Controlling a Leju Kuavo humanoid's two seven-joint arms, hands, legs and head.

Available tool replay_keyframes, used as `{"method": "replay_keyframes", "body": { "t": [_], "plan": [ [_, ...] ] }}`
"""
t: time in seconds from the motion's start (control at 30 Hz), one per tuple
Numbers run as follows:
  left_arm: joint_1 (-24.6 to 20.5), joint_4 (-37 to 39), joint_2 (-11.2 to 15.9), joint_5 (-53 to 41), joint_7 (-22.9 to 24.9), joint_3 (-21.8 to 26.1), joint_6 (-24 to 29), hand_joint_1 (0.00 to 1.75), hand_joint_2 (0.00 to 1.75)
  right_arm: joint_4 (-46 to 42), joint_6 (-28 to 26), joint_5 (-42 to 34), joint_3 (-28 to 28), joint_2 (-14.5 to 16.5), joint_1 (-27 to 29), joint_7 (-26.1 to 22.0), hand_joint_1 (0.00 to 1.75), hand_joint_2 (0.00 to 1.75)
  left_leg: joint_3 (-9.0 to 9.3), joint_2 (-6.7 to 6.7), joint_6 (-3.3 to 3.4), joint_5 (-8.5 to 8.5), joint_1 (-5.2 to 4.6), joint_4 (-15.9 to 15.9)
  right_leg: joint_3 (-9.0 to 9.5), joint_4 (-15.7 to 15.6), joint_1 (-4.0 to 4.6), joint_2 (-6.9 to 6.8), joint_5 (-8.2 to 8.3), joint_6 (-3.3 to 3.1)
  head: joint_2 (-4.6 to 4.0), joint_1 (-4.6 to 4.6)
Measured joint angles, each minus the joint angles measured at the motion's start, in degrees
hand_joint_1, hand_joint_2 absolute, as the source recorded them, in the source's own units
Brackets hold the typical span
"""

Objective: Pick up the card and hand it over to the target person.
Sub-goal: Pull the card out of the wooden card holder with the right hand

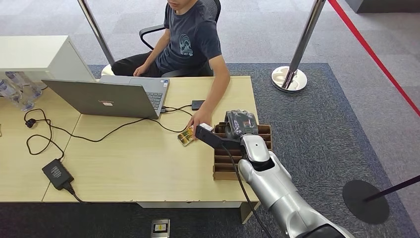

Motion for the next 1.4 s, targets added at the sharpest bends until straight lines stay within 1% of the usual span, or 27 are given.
{"method": "replay_keyframes", "body": {
  "t": [0.3,0.57,0.77,0.9,1.13,1.4],
  "plan": [
    [-0.49,-0.06,-0.05,-0.42,0.29,-0.53,-0.35,0.00,0.00,-3.13,-0.15,0.83,-0.28,-0.77,1.52,0.67,1.20,1.75,0.01,-0.05,0.00,-0.01,0.00,0.00,0.01,0.00,0.00,-0.05,-0.02,0.00,0.00,0.00],
    [-0.68,-0.09,-0.12,-0.47,0.32,-0.65,-0.52,0.00,0.00,-6.05,0.32,1.46,-0.17,-1.30,2.55,0.79,1.25,1.75,-0.01,-0.04,-0.01,-0.03,-0.01,0.00,-0.02,0.01,-0.01,-0.04,-0.04,0.00,0.00,0.00],
    [-0.69,-0.08,-0.15,-0.26,0.31,-0.53,-0.46,0.00,0.00,-9.08,1.70,2.15,0.04,-1.36,3.04,0.81,1.35,1.75,-0.05,-0.01,-0.01,-0.03,-0.01,0.02,-0.08,0.03,-0.01,-0.01,-0.04,0.00,0.00,0.00],
    [-0.67,-0.07,-0.16,-0.08,0.34,-0.39,-0.40,0.00,0.00,-10.13,2.45,2.43,0.38,-1.44,2.73,0.64,1.50,1.75,-0.09,0.01,-0.01,-0.03,-0.01,0.03,-0.11,0.04,-0.01,0.00,-0.03,0.00,0.00,0.00],
    [-0.51,-0.06,-0.20,0.05,0.25,-0.28,-0.38,0.00,0.00,-10.47,2.91,2.53,0.86,-1.69,2.52,0.44,1.58,1.75,-0.05,0.01,-0.01,-0.03,-0.01,0.01,-0.08,0.02,-0.01,0.00,-0.04,0.00,0.00,0.00],
    [-0.31,-0.04,-0.22,0.16,0.23,-0.18,-0.31,0.00,0.00,-9.83,3.48,2.02,1.21,-1.51,2.40,0.01,1.63,1.75,-0.08,0.04,0.00,-0.01,0.00,0.01,-0.10,0.02,0.00,0.03,0.00,0.00,0.00,0.00]
  ]
}}
